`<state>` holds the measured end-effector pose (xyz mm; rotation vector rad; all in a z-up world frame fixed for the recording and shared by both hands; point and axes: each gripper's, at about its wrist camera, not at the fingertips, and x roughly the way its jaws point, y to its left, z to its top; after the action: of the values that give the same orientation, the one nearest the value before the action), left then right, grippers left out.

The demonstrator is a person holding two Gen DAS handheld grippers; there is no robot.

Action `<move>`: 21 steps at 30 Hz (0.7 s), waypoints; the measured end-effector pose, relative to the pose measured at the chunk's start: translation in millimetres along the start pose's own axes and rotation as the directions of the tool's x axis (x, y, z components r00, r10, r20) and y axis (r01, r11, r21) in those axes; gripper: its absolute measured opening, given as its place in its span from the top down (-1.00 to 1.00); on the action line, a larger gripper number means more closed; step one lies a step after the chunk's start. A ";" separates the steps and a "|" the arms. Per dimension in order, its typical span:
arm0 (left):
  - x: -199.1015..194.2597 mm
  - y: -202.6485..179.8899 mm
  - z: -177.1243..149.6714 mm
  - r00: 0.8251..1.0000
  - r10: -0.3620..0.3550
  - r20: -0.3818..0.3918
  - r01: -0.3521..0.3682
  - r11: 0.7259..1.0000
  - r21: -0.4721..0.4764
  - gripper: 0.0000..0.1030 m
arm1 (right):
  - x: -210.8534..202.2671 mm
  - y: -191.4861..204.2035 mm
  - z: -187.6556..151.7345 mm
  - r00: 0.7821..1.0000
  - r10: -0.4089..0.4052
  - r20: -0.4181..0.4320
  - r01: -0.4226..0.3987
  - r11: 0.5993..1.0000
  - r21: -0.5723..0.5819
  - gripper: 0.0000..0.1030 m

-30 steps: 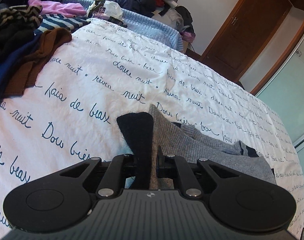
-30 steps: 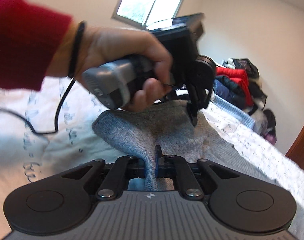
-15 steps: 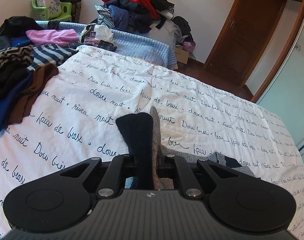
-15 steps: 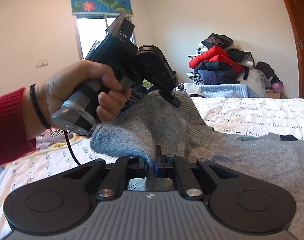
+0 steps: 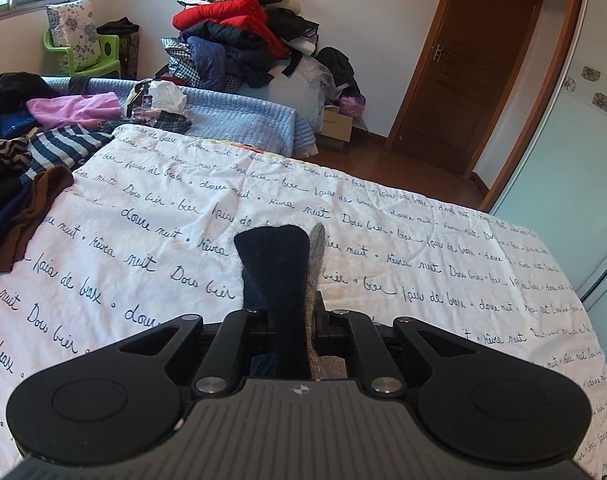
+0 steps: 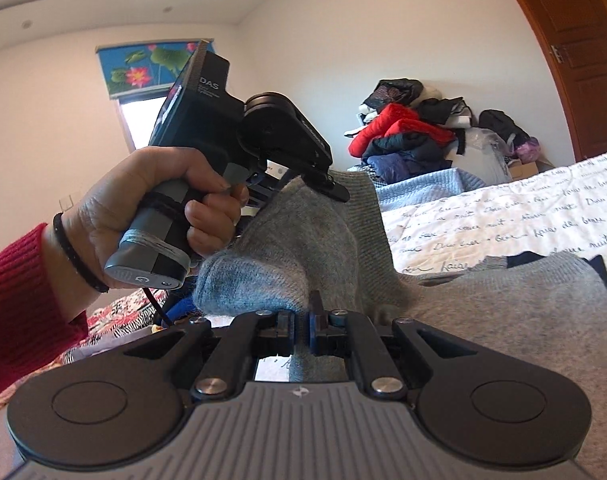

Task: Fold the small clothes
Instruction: 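Lift the side edge with both grippers and fold it over the sweater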

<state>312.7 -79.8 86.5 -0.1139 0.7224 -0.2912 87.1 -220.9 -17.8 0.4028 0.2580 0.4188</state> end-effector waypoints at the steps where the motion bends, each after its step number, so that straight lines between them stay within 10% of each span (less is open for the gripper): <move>1: 0.5 -7.4 -1.5 1.000 -0.004 0.000 0.004 1.000 0.010 0.78 | -3.3 -4.2 0.3 1.000 -0.004 0.006 0.004 1.000 0.015 0.87; 21: 56.6 -132.5 -52.0 0.988 -0.090 -0.123 0.109 0.980 0.167 0.78 | -54.7 -80.6 -14.6 0.994 -0.109 0.011 0.103 0.966 0.238 0.87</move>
<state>288.8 -223.3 38.6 0.0325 0.8032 -0.4581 61.5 -307.8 -56.6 0.6248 0.3063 0.2781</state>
